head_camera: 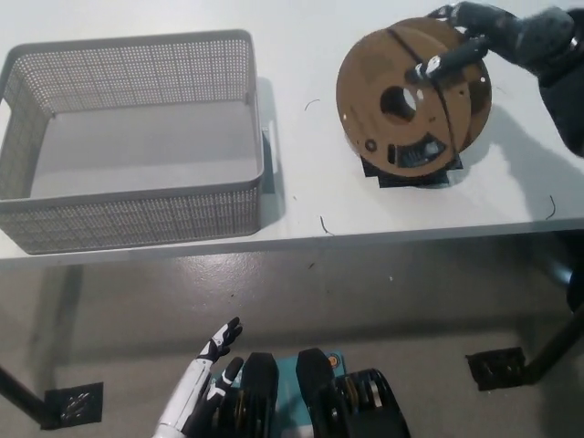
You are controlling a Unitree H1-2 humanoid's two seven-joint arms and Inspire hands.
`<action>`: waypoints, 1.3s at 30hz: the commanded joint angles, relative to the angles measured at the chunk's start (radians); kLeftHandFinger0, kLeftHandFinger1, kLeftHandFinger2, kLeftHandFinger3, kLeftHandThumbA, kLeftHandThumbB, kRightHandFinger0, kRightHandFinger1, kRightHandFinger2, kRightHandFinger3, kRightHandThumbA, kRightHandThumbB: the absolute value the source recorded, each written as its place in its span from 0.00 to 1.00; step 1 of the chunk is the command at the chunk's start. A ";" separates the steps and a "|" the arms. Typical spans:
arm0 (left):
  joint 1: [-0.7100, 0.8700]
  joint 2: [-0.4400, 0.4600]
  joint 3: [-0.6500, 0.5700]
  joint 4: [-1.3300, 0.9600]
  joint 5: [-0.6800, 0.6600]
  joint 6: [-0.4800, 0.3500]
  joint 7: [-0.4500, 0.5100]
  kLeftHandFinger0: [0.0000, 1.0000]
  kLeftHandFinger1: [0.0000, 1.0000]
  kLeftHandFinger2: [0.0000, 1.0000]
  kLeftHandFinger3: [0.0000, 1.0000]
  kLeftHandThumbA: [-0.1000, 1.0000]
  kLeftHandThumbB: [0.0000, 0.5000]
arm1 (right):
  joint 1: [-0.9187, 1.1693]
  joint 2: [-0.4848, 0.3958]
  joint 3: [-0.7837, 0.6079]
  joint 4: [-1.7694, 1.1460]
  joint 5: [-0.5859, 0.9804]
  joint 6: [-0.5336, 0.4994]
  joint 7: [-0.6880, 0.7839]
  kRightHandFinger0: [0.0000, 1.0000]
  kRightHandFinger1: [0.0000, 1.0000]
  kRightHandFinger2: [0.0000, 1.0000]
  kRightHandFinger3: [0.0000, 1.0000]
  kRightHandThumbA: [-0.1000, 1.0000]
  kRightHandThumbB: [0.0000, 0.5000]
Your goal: Use the right hand to pick up a 3d printing filament and place it into a container on the left side
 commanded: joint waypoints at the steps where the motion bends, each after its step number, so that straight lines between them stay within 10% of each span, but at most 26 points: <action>1: -0.007 0.004 -0.001 -0.018 0.012 -0.040 -0.006 1.00 1.00 1.00 1.00 1.00 0.45 | 0.019 0.047 -0.309 0.028 0.328 0.105 -0.051 0.19 0.56 0.94 1.00 0.00 0.24; 5: -0.003 0.005 -0.001 -0.026 0.017 -0.032 -0.004 1.00 1.00 1.00 1.00 1.00 0.45 | 0.029 0.053 -0.507 0.042 0.446 0.155 -0.082 0.00 0.35 0.89 1.00 0.00 0.28; 12: -0.012 0.009 -0.002 -0.026 0.021 -0.030 -0.007 1.00 1.00 1.00 1.00 1.00 0.44 | 0.062 0.047 -0.706 0.074 0.518 0.162 -0.089 0.00 0.21 0.74 0.44 0.00 0.31; 13: -0.012 0.009 -0.002 -0.025 0.020 -0.030 -0.007 1.00 1.00 1.00 1.00 1.00 0.43 | 0.065 0.047 -0.744 0.076 0.541 0.181 -0.092 0.00 0.17 0.70 0.62 0.00 0.27; 18: -0.005 0.012 -0.001 -0.024 0.022 -0.028 -0.008 1.00 1.00 1.00 1.00 1.00 0.42 | 0.074 0.059 -0.855 0.076 0.578 0.202 -0.101 0.00 0.12 0.63 0.65 0.00 0.22; 22: -0.002 0.012 -0.002 -0.025 0.026 -0.023 -0.007 1.00 1.00 1.00 1.00 1.00 0.42 | 0.058 0.059 -0.981 0.090 0.656 0.235 -0.114 0.00 0.14 0.65 0.49 0.00 0.15; 25: -0.003 0.011 -0.003 -0.022 0.026 -0.022 -0.008 1.00 1.00 1.00 1.00 1.00 0.42 | 0.045 0.061 -1.049 0.093 0.695 0.231 -0.093 0.00 0.21 0.71 0.40 0.00 0.30; 29: -0.003 0.009 -0.002 -0.016 0.031 -0.027 -0.003 1.00 1.00 1.00 1.00 1.00 0.41 | 0.017 0.069 -1.102 0.092 0.713 0.247 -0.081 0.00 0.29 0.71 1.00 0.00 0.29; 39: -0.010 0.013 0.000 -0.007 0.029 -0.032 -0.009 1.00 1.00 1.00 1.00 1.00 0.44 | -0.084 0.094 -1.121 0.058 0.706 0.242 -0.145 0.00 0.23 0.71 1.00 0.00 0.19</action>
